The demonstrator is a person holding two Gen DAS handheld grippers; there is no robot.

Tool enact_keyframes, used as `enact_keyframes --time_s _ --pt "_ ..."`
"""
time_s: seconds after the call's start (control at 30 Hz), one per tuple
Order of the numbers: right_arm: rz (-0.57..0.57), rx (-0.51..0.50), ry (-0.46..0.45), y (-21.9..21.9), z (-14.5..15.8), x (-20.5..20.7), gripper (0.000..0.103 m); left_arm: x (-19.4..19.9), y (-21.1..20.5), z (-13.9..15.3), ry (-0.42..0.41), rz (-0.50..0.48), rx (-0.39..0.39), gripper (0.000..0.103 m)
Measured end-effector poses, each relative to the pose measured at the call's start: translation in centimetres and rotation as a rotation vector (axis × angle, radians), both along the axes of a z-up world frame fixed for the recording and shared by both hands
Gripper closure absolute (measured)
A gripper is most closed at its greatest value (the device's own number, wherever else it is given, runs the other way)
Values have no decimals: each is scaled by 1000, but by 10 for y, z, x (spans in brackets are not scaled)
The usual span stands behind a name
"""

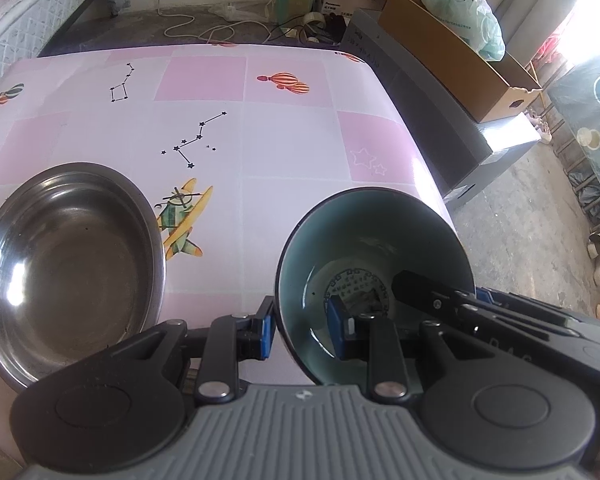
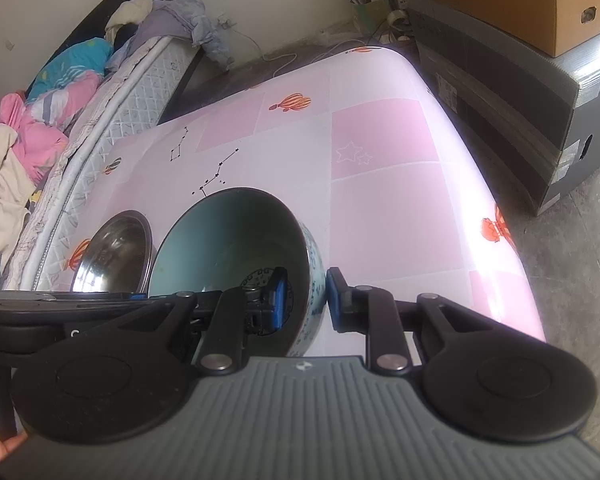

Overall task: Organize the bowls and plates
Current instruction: 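Lift the teal bowl by its rim with the right tool, then carry the teal bowl with the right tool over a steel bowl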

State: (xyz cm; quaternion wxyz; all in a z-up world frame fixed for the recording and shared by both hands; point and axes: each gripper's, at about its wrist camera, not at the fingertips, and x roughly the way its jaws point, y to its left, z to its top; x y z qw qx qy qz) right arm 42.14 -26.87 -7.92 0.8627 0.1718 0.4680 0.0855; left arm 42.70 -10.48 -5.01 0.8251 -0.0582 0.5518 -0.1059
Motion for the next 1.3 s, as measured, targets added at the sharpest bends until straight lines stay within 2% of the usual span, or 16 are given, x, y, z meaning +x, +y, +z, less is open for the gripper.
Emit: enact_keyframes --time_s 0.77,1.3 --pt "62 -21 -30 33 32 -8 83 -14 48 24 -35 65 -42 75" --pt "169 -2 -40 107 50 0 83 -32 121 40 -59 173 -29 75"
